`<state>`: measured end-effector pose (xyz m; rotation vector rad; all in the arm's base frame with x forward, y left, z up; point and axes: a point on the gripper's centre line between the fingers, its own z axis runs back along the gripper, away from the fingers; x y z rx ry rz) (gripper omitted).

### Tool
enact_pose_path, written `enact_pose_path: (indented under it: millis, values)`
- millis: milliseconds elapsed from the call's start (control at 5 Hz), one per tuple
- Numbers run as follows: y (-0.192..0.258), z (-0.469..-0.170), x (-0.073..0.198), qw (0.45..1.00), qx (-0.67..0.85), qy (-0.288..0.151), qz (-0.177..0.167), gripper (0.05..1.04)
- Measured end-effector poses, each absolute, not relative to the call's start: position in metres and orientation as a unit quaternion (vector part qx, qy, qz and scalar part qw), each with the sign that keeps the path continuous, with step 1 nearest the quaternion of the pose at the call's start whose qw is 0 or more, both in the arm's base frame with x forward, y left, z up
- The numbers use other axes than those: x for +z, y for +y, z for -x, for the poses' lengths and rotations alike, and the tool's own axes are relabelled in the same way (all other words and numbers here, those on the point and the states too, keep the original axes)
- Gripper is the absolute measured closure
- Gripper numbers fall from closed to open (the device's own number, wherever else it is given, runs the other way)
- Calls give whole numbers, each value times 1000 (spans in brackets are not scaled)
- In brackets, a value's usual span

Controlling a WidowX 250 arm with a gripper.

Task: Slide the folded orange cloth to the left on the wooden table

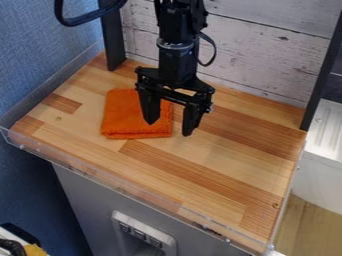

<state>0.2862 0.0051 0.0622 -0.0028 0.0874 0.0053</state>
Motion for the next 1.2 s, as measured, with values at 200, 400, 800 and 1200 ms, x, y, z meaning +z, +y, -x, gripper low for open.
enact_pose_path:
  millis: [200, 400, 800, 1200]
  values:
    - [6, -288, 62, 999, -31, 38, 3, 85]
    - [18, -285, 56, 996, -78, 34, 4, 85]
    - [38, -292, 56, 985, -171, 8, 3, 85]
    - [50, -304, 55, 970, -242, -24, -10, 132]
